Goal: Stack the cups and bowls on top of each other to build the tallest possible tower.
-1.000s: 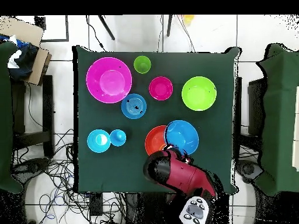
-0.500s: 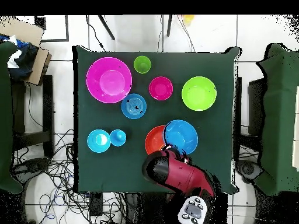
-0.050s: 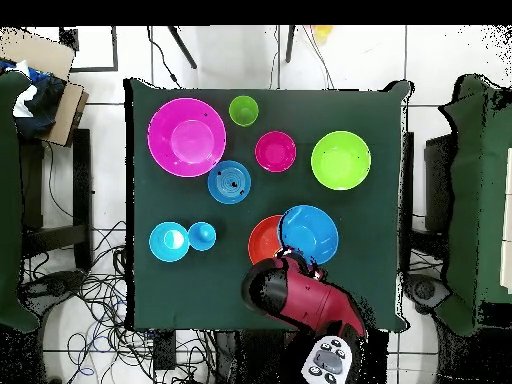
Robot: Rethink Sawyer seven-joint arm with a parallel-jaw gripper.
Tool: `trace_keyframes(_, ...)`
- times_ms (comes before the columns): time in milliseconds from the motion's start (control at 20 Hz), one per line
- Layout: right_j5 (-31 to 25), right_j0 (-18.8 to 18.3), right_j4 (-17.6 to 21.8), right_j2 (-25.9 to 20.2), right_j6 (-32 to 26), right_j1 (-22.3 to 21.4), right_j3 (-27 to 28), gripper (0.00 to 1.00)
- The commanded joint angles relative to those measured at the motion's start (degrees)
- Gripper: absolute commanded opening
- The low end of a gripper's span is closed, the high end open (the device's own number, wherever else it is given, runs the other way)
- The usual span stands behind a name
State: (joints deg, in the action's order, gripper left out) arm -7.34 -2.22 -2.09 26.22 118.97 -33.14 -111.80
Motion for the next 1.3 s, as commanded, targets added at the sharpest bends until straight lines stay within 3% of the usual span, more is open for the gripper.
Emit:
trace_keyframes(50,-3.41,1.53,0.78,-5.15,5.72,1.08,-0.13,1.00)
trace_keyframes(1300,-5.58,1.89,0.51,-4.91,5.29,0.59,0.36,1.00)
